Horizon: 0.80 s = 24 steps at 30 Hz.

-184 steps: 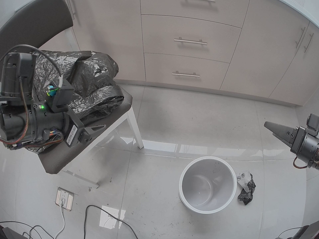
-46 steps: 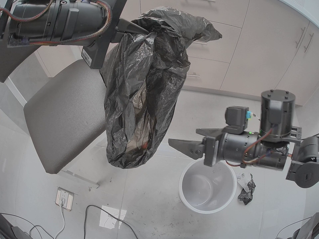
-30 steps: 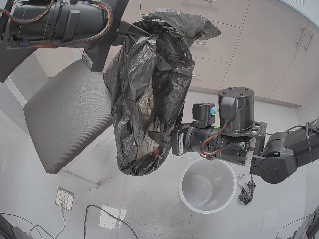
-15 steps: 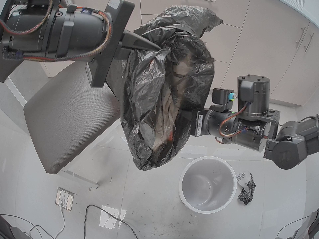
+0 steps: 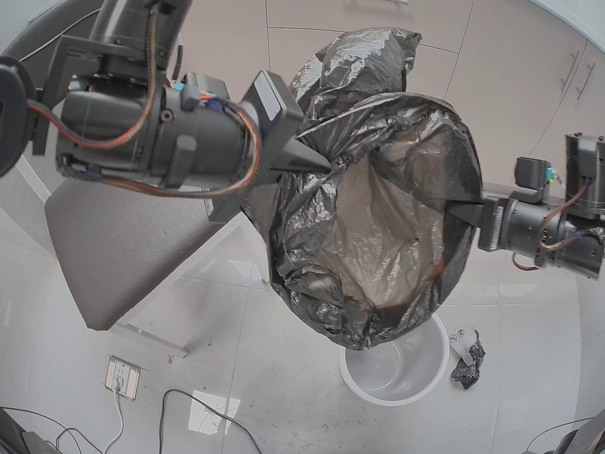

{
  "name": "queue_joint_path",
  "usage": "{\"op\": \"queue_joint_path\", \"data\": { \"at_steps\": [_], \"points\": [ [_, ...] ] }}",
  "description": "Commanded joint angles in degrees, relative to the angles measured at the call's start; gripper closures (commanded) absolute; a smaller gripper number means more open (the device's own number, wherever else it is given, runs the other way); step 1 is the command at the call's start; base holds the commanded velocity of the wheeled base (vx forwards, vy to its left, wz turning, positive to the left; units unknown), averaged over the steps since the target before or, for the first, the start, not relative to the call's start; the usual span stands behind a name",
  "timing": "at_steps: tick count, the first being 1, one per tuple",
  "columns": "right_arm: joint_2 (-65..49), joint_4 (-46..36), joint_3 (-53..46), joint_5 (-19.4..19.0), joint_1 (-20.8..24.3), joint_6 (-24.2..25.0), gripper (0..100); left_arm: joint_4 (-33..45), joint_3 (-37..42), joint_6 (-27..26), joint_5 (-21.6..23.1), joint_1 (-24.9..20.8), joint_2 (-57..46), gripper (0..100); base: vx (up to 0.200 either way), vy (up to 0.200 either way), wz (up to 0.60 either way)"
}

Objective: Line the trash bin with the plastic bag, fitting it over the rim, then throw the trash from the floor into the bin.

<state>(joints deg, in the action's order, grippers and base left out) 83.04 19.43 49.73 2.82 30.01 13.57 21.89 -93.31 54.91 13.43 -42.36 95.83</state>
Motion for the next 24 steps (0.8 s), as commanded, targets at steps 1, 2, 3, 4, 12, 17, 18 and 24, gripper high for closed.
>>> {"op": "queue_joint_path", "data": {
  "at_steps": [1,2,3,4,12,17,18,24],
  "points": [
    [-13.7,-7.7,-3.1,-0.1,-1.5,0.2,100,-4.9,5.7,-1.9,-0.9,-2.4,3.7,100,0.000,0.000,0.00],
    [-14.1,-8.2,-3.1,-0.1,-1.4,0.2,100,-5.0,5.8,-2.0,-0.9,-2.5,3.8,100,0.000,0.000,0.00],
    [-16.8,-11.7,-3.0,-0.1,-1.4,0.3,100,-5.3,6.2,-2.2,-0.9,-2.9,4.5,100,0.000,0.000,0.00],
    [-18.0,-13.2,-2.8,-0.1,-1.4,0.3,100,-5.3,6.2,-2.2,-0.8,-3.0,4.7,100,0.000,0.000,0.00],
    [-25.6,-22.2,-2.2,-0.2,-0.3,0.8,100,-5.5,5.8,-2.2,-0.2,-6.0,5.9,100,0.000,0.000,0.00],
    [-28.1,-25.4,-2.8,-0.2,1.6,2.5,100,-5.4,5.9,-2.1,0.6,-6.6,7.3,100,0.000,0.000,0.00],
    [-28.1,-25.4,-2.8,-0.2,1.6,2.5,100,-5.4,5.9,-2.1,0.6,-6.6,7.3,100,0.000,0.000,0.00],
    [-32.2,-27.5,-6.7,-0.4,2.4,3.1,100,-5.4,6.3,-2.1,1.9,-6.6,9.5,100,0.000,0.000,0.00]
  ]
}}
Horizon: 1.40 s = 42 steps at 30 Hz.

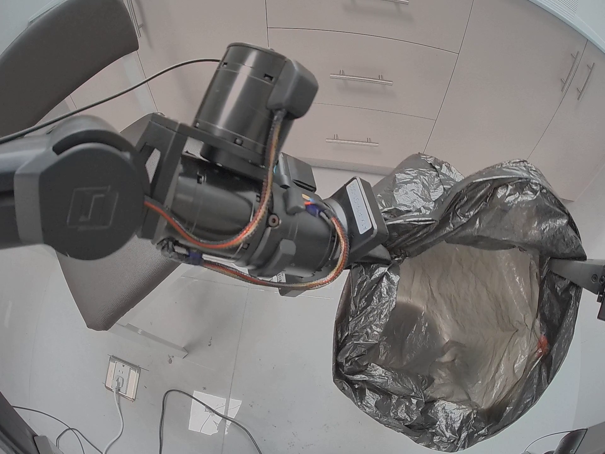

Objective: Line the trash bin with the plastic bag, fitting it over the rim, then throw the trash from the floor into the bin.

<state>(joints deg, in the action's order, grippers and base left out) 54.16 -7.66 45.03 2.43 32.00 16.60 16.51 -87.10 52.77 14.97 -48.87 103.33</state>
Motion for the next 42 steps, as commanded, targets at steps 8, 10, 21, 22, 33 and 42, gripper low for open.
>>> {"op": "queue_joint_path", "data": {
  "at_steps": [8,10,21,22,33,42],
  "points": [
    [-5.4,0.0,-5.1,0.0,0.4,0.0,100,-2.4,0.2,0.2,0.2,-1.1,4.7,100,0.000,0.000,0.00],
    [-5.5,0.0,-5.2,0.1,0.4,-0.1,100,-3.4,0.2,0.2,0.1,-1.2,5.0,100,0.000,0.000,0.00],
    [-3.3,2.3,-11.7,-0.6,1.9,-6.0,100,-8.0,4.2,0.0,0.1,-1.1,8.0,100,0.000,0.000,0.00],
    [-2.6,3.3,-12.7,-0.6,2.3,-6.1,100,-8.8,4.8,0.0,0.1,-1.0,8.3,100,0.000,0.000,0.00],
    [6.0,17.3,-23.9,-3.8,3.1,-6.1,100,-19.5,14.4,-2.5,0.1,1.1,12.4,100,0.000,0.000,0.00],
    [15.1,24.7,-27.4,-4.1,2.9,-6.2,100,-24.6,17.1,-3.2,0.1,3.7,17.3,100,0.000,0.000,0.00]
  ]
}}
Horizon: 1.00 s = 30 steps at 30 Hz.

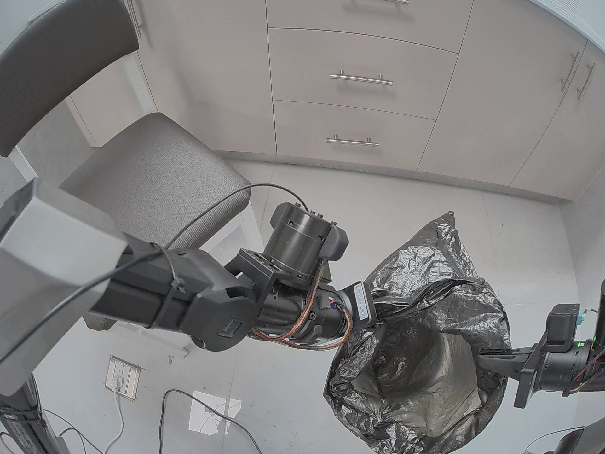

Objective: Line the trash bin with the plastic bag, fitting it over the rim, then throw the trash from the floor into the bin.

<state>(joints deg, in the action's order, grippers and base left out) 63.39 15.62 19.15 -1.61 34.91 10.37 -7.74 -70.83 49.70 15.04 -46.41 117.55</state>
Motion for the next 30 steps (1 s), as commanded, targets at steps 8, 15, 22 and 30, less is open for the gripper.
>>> {"op": "queue_joint_path", "data": {
  "at_steps": [8,15,22,30],
  "points": [
    [14.6,10.1,-4.6,-0.1,-0.1,-0.3,100,-4.7,3.2,-1.5,0.1,2.9,6.4,100,0.000,0.000,0.00],
    [20.5,14.3,-5.2,0.1,0.0,-1.5,100,-10.8,7.3,-1.6,0.1,2.9,7.8,100,0.000,0.000,0.00],
    [27.8,23.9,-7.3,1.0,0.0,-4.3,100,-18.9,10.4,-1.5,0.1,2.9,11.5,100,0.000,0.000,0.00],
    [37.5,31.2,-7.6,1.9,1.9,-5.5,100,-24.1,13.7,-2.2,0.1,4.2,11.9,100,0.000,0.000,0.00]
  ]
}}
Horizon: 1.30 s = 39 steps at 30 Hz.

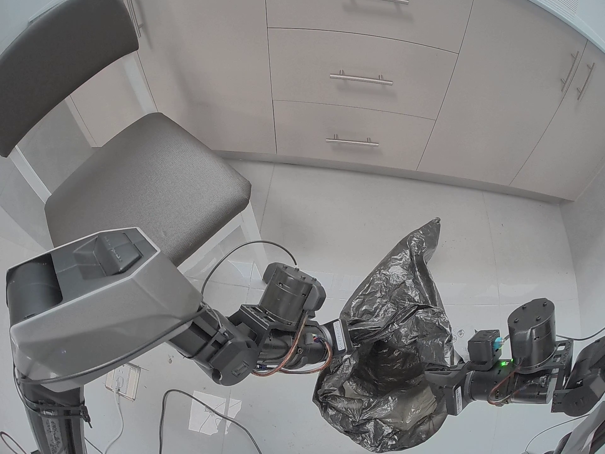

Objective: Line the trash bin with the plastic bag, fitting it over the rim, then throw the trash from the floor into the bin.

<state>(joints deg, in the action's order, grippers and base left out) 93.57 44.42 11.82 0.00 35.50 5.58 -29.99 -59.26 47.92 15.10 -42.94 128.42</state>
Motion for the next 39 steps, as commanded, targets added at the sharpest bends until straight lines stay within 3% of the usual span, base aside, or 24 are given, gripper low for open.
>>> {"op": "queue_joint_path", "data": {
  "at_steps": [1,8,13,31,32,39],
  "points": [
    [9.3,4.5,-0.3,0.2,1.7,-0.7,100,-3.1,3.3,-1.9,0.0,1.3,1.0,100,0.000,0.000,0.00],
    [15.7,14.1,-0.7,0.7,3.2,-0.7,100,-10.6,8.8,-6.2,1.8,2.2,1.2,100,0.000,0.000,0.00],
    [18.6,14.6,-1.7,3.3,3.2,-0.7,100,-13.3,10.7,-6.3,2.4,1.4,1.0,100,0.000,0.000,0.00],
    [12.2,14.7,-10.7,3.8,3.6,-0.7,100,-17.1,12.9,-6.3,3.7,-2.0,1.0,100,0.000,0.000,0.00],
    [12.2,14.7,-11.1,3.6,3.6,-0.7,0,-17.1,13.0,-6.3,3.8,-2.0,1.0,100,0.000,0.000,0.00],
    [6.3,20.3,-7.8,3.7,3.3,0.4,0,-19.3,13.6,-6.2,5.0,-1.9,1.2,100,0.000,0.000,0.00]
  ]
}}
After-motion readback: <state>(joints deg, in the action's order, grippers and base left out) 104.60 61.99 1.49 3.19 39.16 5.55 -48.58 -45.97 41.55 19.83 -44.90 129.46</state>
